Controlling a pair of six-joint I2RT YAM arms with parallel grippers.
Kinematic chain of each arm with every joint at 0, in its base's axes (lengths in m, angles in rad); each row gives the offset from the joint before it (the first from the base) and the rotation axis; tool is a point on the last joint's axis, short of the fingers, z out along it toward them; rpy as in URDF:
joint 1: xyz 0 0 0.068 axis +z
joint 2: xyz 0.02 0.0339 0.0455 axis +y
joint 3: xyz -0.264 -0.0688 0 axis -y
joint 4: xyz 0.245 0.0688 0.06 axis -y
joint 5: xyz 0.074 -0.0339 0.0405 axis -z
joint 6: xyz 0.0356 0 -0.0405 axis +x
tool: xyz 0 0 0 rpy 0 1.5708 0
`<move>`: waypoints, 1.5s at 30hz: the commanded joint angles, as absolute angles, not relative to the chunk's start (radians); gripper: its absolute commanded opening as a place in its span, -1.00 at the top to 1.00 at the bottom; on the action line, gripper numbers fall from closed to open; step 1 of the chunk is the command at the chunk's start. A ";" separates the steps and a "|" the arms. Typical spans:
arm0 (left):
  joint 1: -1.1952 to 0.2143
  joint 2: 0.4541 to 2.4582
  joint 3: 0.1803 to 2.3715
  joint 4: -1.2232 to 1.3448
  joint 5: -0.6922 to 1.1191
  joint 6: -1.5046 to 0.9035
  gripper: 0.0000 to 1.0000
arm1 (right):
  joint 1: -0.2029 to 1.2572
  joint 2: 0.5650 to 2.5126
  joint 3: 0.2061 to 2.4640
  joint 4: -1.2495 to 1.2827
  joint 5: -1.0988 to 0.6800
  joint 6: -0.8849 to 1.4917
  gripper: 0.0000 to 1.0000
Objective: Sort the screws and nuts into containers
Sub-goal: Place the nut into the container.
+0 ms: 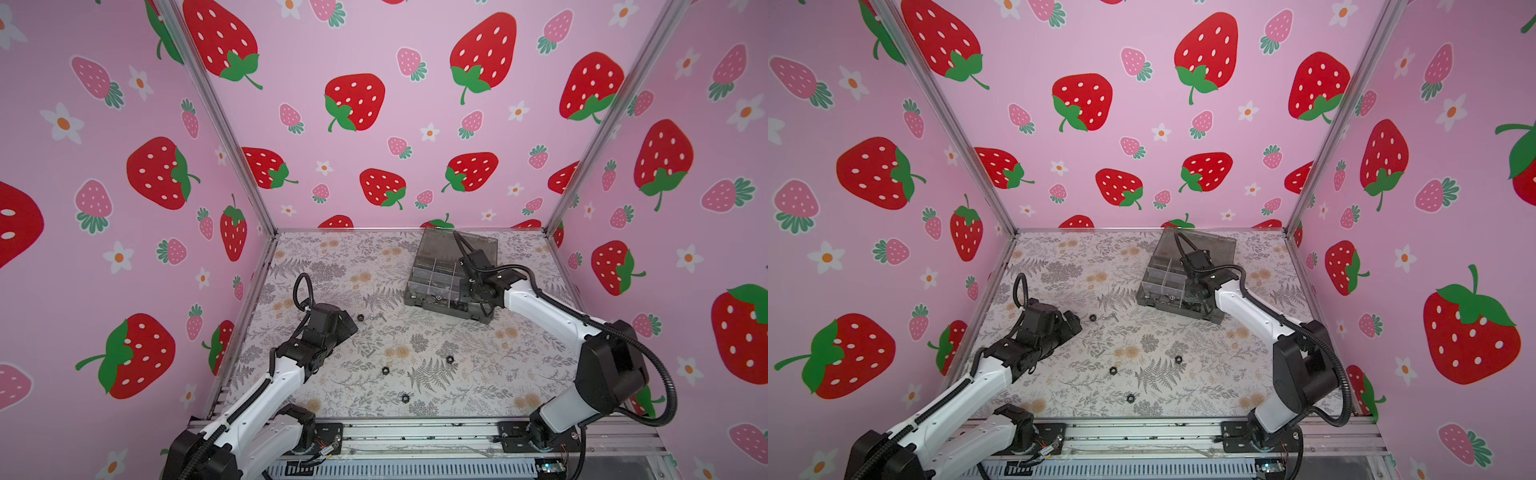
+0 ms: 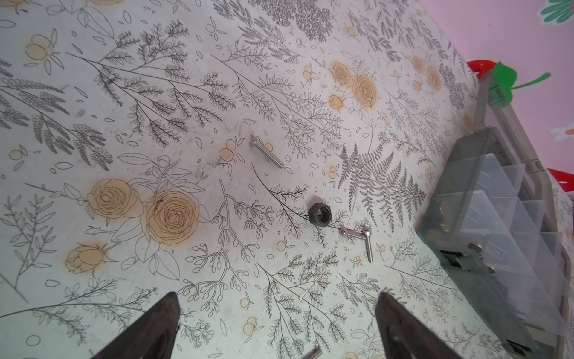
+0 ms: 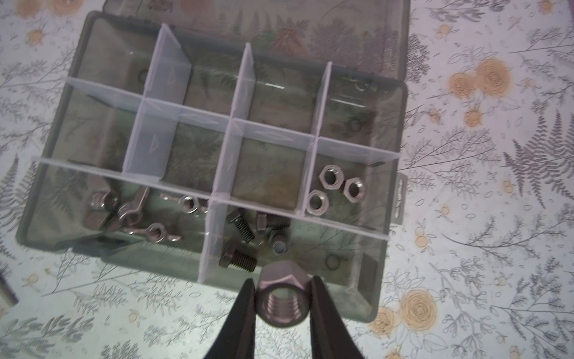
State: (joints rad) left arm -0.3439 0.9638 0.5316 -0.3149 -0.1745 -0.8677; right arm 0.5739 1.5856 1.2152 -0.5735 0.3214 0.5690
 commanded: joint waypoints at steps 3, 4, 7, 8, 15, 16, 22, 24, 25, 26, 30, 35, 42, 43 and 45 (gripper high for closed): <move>-0.337 0.969 0.542 -0.320 -0.178 -0.865 -0.99 | 0.491 1.615 1.236 -0.531 0.316 0.509 0.73; -0.337 0.969 0.542 -0.322 -0.178 -0.865 -0.99 | 0.478 1.627 1.243 -0.527 0.313 0.502 0.73; -0.335 0.968 0.542 -0.324 -0.179 -0.865 -0.99 | 0.445 1.663 1.262 -0.518 0.304 0.483 0.73; -0.336 0.968 0.542 -0.323 -0.181 -0.864 -0.99 | 0.437 1.676 1.268 -0.516 0.300 0.478 0.73; -0.336 0.979 0.545 -0.322 -0.179 -0.864 -0.98 | 0.383 1.757 1.300 -0.493 0.275 0.445 0.70; -0.335 0.981 0.545 -0.322 -0.179 -0.863 -0.98 | 0.375 1.769 1.305 -0.491 0.268 0.441 0.69; -0.334 0.974 0.546 -0.328 -0.184 -0.865 -0.98 | 0.360 1.814 1.310 -0.479 0.246 0.430 0.52; -0.334 0.972 0.546 -0.328 -0.184 -0.865 -0.98 | 0.359 1.825 1.310 -0.476 0.241 0.428 0.46; -0.332 0.971 0.548 -0.328 -0.185 -0.864 -0.98 | 0.359 1.827 1.310 -0.476 0.239 0.426 0.42; -0.333 0.970 0.549 -0.328 -0.184 -0.863 -0.99 | 0.359 1.831 1.310 -0.474 0.238 0.425 0.38; -0.331 0.976 0.552 -0.331 -0.184 -0.861 -0.98 | 0.359 1.837 1.310 -0.474 0.235 0.423 0.18; -0.329 0.972 0.554 -0.336 -0.184 -0.859 -0.99 | 0.359 1.822 1.310 -0.483 0.229 0.423 0.03; -0.327 0.960 0.551 -0.337 -0.186 -0.861 -0.99 | 0.371 1.692 1.243 -0.484 0.186 0.446 -0.01; -0.328 0.960 0.551 -0.337 -0.186 -0.861 -0.99 | 0.380 1.662 1.222 -0.483 0.183 0.456 -0.02; -0.327 0.959 0.551 -0.337 -0.185 -0.861 -0.98 | 0.405 1.607 1.183 -0.487 0.182 0.472 -0.02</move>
State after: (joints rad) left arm -0.3344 0.9722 0.5320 -0.3149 -0.1722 -0.8627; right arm 0.3794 1.6909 1.2201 -0.4721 0.1967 0.4431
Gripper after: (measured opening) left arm 0.993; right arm 0.508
